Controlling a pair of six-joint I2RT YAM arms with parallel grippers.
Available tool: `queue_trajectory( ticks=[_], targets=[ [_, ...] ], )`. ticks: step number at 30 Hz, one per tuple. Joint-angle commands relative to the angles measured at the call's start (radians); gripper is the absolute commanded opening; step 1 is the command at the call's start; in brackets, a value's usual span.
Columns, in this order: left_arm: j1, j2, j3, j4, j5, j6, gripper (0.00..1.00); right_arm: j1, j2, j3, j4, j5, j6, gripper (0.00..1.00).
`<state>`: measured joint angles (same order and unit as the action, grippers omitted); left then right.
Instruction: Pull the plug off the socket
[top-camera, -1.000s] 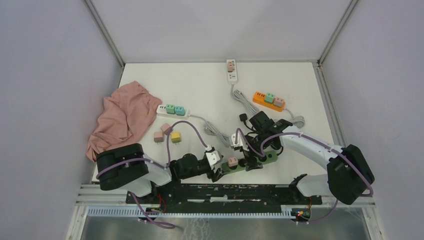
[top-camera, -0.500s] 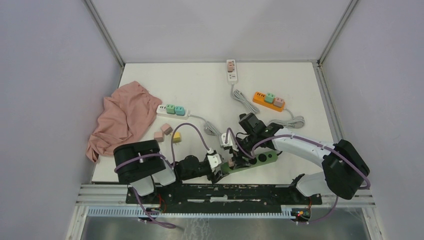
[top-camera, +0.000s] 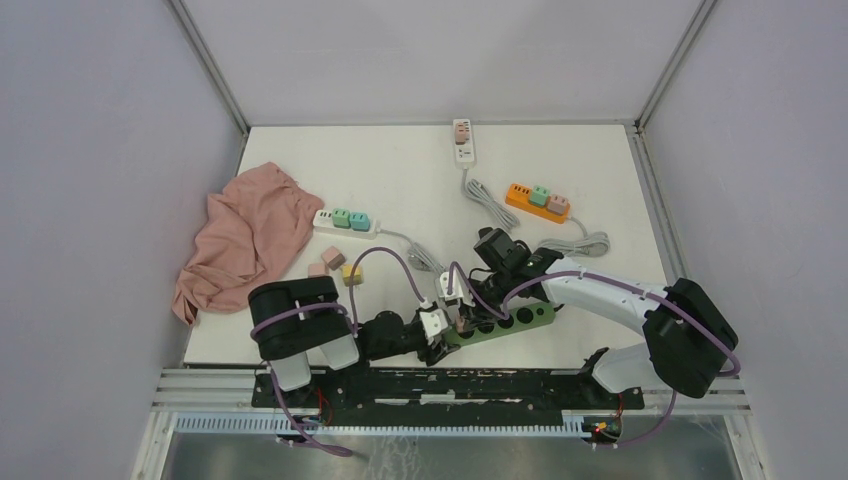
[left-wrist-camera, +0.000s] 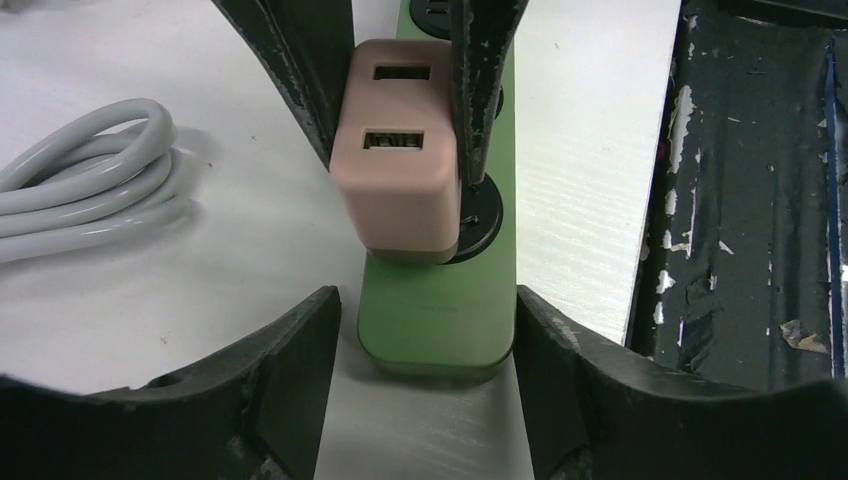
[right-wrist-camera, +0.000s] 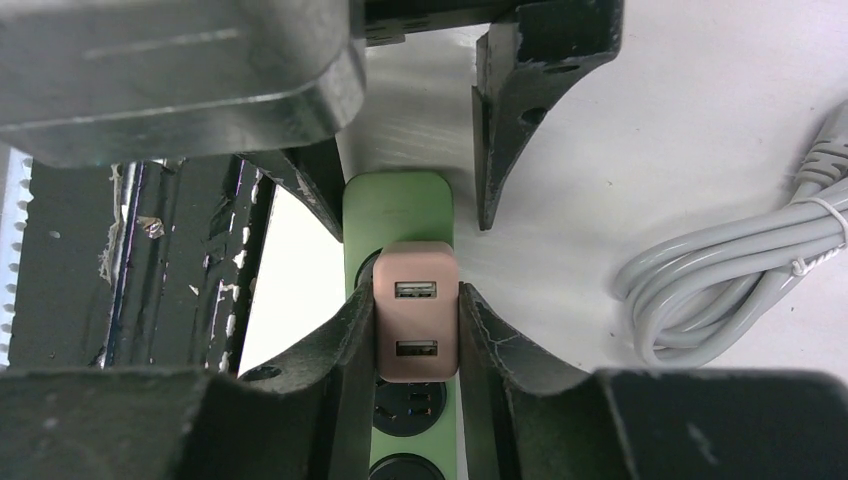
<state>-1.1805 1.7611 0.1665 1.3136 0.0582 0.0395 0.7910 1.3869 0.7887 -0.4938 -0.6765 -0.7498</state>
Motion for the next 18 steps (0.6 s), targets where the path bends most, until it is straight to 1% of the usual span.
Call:
queue_trajectory(
  ticks=[1,2,4,5,7,8,9,12,14,16,18],
  targets=[
    [-0.001,0.026,0.022,0.101,0.002,0.015,0.66,0.002,-0.016,0.016,-0.003,-0.009,-0.009,0.15],
    [-0.001,0.028,0.026,0.099,0.006,0.013,0.62,0.003,-0.016,0.015,-0.005,-0.011,-0.011,0.13],
    [0.000,0.033,0.036,0.091,0.013,0.007,0.47,0.003,-0.019,0.015,-0.008,-0.012,-0.013,0.08],
    [0.000,0.035,0.039,0.088,0.016,0.007,0.39,0.003,-0.022,0.016,-0.009,-0.011,-0.013,0.06],
    [-0.001,0.037,0.040,0.084,0.017,0.007,0.16,0.002,-0.026,0.020,-0.014,-0.008,-0.015,0.01],
    [-0.001,0.037,0.037,0.083,0.015,0.007,0.07,0.002,-0.029,0.023,-0.019,-0.010,-0.017,0.00],
    [0.000,0.037,0.034,0.083,0.012,0.008,0.04,0.002,-0.032,0.026,-0.031,-0.027,-0.027,0.00],
    [0.000,0.037,0.031,0.071,0.010,0.005,0.03,0.003,-0.042,0.028,-0.099,-0.160,-0.085,0.00],
    [0.000,0.041,0.046,0.049,0.021,0.004,0.03,0.005,-0.043,0.025,-0.092,-0.206,-0.071,0.00],
    [-0.001,0.047,0.062,0.018,0.034,0.003,0.03,0.007,-0.039,0.024,-0.024,-0.167,0.021,0.00],
    [-0.001,0.050,0.072,0.004,0.040,0.002,0.03,-0.001,-0.039,0.027,0.061,-0.067,0.132,0.00]
  ],
)
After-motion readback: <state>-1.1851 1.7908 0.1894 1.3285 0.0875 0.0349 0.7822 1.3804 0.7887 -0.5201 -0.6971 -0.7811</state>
